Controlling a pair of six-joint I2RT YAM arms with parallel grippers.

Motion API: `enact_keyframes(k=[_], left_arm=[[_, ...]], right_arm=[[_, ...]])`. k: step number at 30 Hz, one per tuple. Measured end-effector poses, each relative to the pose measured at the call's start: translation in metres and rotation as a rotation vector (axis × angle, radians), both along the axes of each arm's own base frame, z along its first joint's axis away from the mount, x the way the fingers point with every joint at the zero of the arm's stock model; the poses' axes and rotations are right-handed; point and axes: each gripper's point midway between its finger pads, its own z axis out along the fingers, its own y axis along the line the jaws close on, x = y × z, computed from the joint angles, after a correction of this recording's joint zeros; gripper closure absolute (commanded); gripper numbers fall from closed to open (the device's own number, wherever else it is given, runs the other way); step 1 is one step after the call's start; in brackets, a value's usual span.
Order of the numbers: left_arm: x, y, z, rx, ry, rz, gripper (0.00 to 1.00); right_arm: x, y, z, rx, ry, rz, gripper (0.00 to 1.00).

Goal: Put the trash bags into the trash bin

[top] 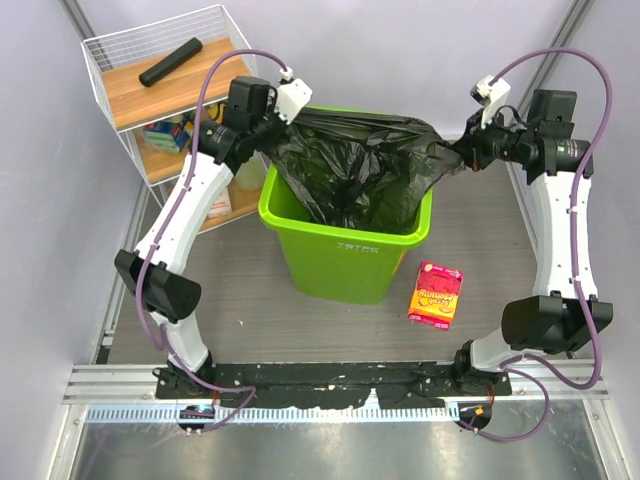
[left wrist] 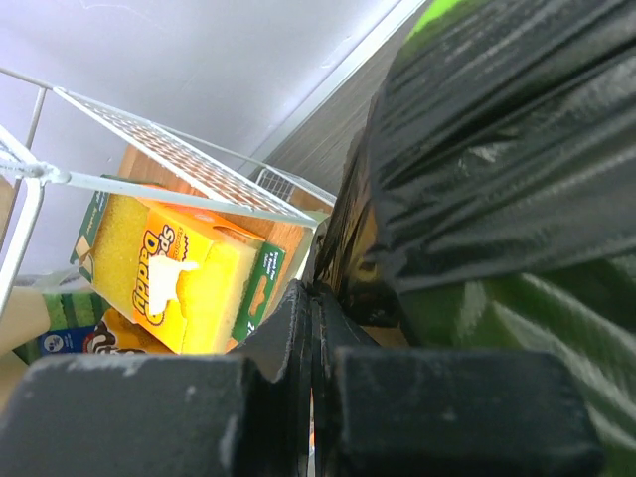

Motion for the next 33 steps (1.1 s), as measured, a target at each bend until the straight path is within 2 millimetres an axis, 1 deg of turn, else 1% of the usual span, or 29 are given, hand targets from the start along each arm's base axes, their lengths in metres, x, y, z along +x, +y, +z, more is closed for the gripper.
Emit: enact_keyframes(k=[6,14,19,23,25,27,31,32,33], left_arm=[[-0.006,0.002,0.002,0.002,-0.017,-0.014,1.00],[-0.002,0.002,0.001,0.020,-0.046,-0.023,1.00],[-0.004,0.004,0.002,0.028,-0.052,-0.028,1.00],[-0.006,0.005,0.003,0.038,-0.053,-0.034,0.99],[-0.009,0.006,0.003,0.045,-0.049,-0.037,0.96],[-0.011,0.007,0.004,0.046,-0.046,-0.041,0.91],[-0.018,0.007,0.007,0.045,-0.030,-0.056,0.80],[-0.021,0.007,0.009,0.045,-0.025,-0.059,0.78],[-0.023,0.008,0.011,0.046,-0.021,-0.060,0.74]], right_arm=[[0.004,-0.001,-0.011,-0.004,-0.003,0.001,0.99],[0.011,-0.004,-0.016,-0.014,-0.016,-0.010,0.97],[0.012,-0.005,-0.021,-0.027,-0.026,-0.015,0.94],[0.009,-0.009,-0.025,-0.053,-0.032,-0.030,0.91],[0.006,-0.012,-0.030,-0.070,-0.021,-0.045,0.88],[0.005,-0.014,-0.034,-0.080,-0.014,-0.050,0.83],[0.002,-0.014,-0.036,-0.089,-0.015,-0.048,0.74],[0.001,-0.014,-0.036,-0.090,-0.015,-0.047,0.70],[0.001,-0.014,-0.036,-0.091,-0.013,-0.046,0.68]])
